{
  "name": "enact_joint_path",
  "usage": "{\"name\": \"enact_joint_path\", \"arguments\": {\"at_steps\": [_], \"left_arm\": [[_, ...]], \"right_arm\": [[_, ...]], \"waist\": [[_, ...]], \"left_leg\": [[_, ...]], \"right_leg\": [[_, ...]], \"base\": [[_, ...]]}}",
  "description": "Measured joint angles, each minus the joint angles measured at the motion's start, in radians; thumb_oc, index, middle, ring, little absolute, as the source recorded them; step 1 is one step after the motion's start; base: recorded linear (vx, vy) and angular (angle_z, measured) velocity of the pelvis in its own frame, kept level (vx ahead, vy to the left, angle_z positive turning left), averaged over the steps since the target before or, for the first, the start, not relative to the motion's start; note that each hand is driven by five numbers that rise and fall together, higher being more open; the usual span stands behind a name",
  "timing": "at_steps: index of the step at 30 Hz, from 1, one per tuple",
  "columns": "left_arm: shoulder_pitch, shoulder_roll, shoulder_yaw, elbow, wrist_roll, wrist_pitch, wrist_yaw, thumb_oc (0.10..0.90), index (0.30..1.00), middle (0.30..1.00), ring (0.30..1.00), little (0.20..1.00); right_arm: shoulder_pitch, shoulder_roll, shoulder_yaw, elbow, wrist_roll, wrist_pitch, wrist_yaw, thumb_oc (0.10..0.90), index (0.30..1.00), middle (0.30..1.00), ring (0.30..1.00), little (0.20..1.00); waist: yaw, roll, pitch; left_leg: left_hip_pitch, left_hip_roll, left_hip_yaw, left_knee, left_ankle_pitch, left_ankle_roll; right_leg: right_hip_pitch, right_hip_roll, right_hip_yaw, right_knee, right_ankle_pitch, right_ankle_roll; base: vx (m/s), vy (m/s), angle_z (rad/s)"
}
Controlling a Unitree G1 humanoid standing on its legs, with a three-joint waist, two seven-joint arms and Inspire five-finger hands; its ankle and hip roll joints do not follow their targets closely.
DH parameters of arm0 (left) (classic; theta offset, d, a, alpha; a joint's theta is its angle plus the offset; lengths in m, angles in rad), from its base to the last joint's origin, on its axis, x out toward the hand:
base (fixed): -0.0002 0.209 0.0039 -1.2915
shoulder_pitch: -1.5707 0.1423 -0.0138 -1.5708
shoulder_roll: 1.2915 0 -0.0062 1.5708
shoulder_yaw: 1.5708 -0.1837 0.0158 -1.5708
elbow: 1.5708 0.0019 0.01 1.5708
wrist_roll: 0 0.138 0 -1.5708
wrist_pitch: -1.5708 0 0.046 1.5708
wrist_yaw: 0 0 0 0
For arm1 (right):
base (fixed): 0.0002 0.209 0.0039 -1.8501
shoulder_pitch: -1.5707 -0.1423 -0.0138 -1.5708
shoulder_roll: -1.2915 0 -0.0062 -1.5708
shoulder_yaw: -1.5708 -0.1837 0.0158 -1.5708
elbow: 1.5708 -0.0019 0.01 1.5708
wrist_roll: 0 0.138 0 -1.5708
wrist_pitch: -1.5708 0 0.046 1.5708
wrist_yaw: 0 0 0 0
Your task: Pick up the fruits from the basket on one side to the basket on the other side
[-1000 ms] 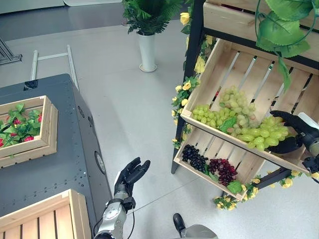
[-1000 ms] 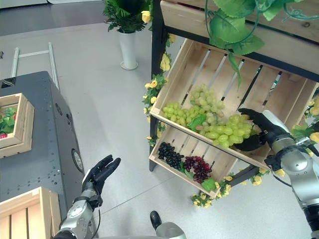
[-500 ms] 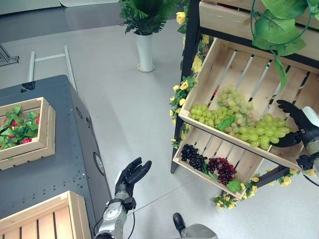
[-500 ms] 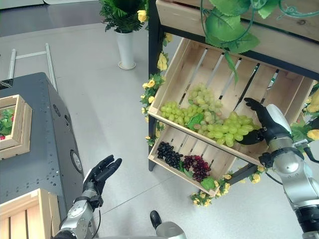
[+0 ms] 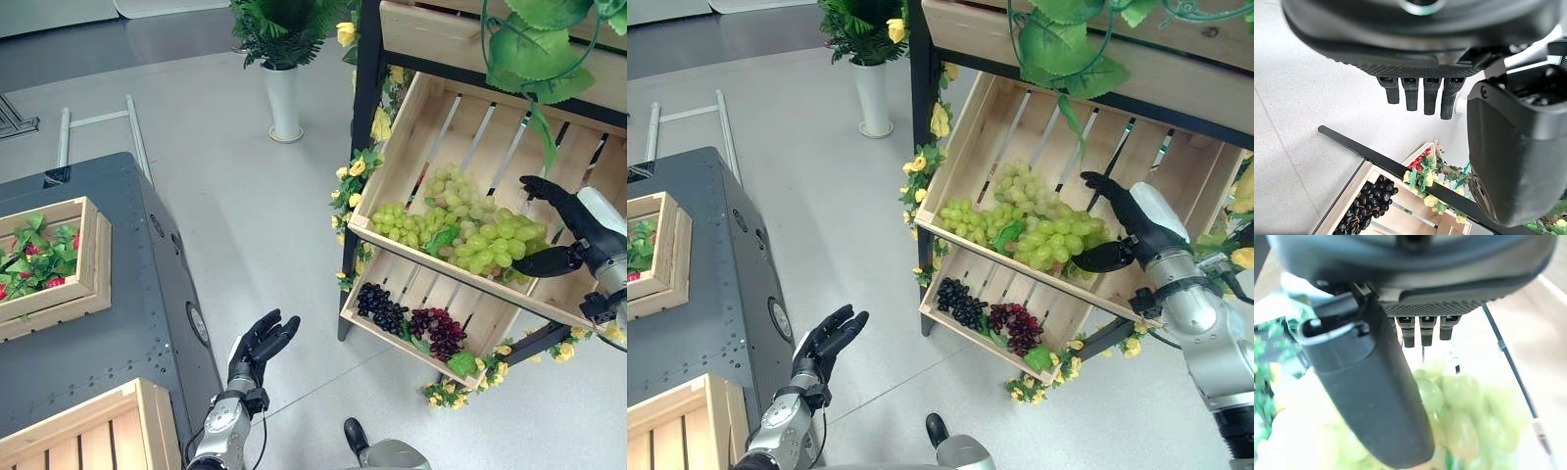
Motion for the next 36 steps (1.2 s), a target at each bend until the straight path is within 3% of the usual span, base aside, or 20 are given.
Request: {"name": "enact_joint_path", "arguments": {"at_steps": [24,36], "left_arm": [[0.009,0.002,0.003,0.002,-0.001,-0.003,0.002,0.8,0.9,0.9,0.9,0.9],[0.009,0.003,0.001,0.031,-0.001,-0.003,0.009,0.8,0.9,0.9,0.9,0.9]], "right_arm": [[0.295,0.003,-0.23,-0.179,0.034,-0.051,0.083,0.8,0.9,0.9,0.9,0.9],[0.333,0.066,-0.241,-0.267,0.068,-0.117,0.093,0.8,0.9,0.9,0.9,0.9]], "waist": [[-0.057,-0.018,-0.008],[-0.077,-0.05,-0.032]], "left_leg": [[-0.001,0.0,0.006,0.0,-0.003,0.0],[-0.001,-0.001,0.011,0.0,-0.003,0.0]], "right_leg": [[-0.001,0.003,0.008,0.0,-0.001,0.0],[-0.002,0.004,0.015,0.0,0.0,0.001]], "base": [[0.01,0.008,0.0],[0.0,0.0,0.0]]}}
